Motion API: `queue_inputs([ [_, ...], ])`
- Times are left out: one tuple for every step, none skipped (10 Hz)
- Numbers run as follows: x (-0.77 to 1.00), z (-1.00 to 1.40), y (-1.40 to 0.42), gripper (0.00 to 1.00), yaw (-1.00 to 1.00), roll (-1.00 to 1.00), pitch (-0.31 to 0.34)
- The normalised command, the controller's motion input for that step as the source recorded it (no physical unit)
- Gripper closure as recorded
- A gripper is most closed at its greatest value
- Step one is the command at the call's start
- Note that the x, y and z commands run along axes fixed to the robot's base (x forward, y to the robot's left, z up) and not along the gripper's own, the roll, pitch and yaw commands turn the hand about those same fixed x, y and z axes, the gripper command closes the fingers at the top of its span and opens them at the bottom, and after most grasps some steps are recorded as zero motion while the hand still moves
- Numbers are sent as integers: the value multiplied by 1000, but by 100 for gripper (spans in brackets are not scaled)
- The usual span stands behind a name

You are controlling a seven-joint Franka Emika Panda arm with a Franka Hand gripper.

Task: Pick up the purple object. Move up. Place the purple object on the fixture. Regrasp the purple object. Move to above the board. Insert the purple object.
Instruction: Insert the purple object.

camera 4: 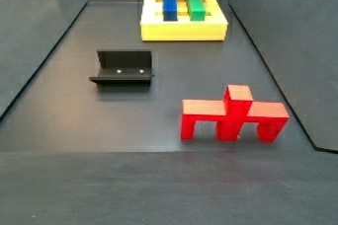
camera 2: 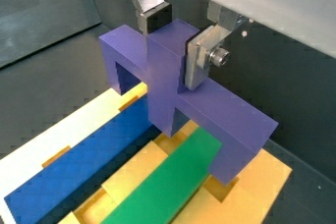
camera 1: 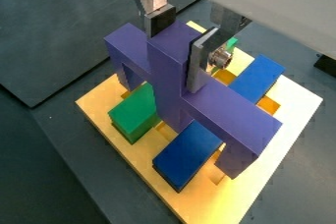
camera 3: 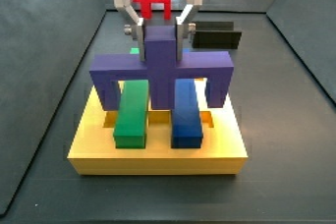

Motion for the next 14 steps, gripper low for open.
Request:
queue_inputs([
  [0, -149, 0, 100, 103, 89, -51],
  [0, -166, 0, 100, 94, 86, -56],
  [31, -166, 0, 100, 94, 64, -53],
  [129, -180, -17, 100, 89, 87, -27],
  [63, -237, -11, 100, 77, 89, -43],
  [0, -263, 0, 100, 57, 93, -56],
  [0, -229, -14, 100, 9, 87, -51],
  [0, -214, -86, 100, 0, 139, -46],
  [-37, -177, -60, 100, 0, 189, -27],
  [0, 0, -149, 100, 0, 209, 0],
  [0, 0, -146, 100, 0, 197, 0],
  [63, 17, -146, 100, 0, 187, 0],
  [37, 117, -11, 100, 0, 146, 10],
  [34, 223, 0, 100, 0, 123, 26],
])
